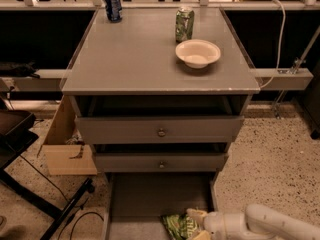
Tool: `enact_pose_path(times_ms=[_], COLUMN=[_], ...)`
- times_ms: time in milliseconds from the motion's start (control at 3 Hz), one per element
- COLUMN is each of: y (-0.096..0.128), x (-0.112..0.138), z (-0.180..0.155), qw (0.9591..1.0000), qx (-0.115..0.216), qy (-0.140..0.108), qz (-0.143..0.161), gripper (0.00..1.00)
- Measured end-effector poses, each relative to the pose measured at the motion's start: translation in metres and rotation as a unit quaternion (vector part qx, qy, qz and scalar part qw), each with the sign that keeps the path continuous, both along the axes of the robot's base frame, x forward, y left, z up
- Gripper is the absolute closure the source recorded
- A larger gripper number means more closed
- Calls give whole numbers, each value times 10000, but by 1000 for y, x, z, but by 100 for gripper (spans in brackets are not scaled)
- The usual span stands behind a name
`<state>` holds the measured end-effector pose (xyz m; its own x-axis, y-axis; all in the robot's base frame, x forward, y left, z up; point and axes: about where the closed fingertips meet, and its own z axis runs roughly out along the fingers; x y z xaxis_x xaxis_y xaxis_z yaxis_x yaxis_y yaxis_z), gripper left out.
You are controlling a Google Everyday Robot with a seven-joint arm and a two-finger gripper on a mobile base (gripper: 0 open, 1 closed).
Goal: Place green jalapeno chip bag into bottom drawer
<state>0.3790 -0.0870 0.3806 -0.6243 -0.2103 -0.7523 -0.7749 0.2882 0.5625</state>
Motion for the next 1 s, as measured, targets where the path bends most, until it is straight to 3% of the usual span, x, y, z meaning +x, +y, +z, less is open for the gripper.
enact_pose_path(times_ms=[333,667,1000], y=[-22,-56,-78], x=[-19,-28,-34], z=[39,76,108], qw=[9975,9849,9681], qx=[-260,-728,-1235], qy=[-424,-1074,-1646], qz=[509,1145,1427], gripper=[0,0,0])
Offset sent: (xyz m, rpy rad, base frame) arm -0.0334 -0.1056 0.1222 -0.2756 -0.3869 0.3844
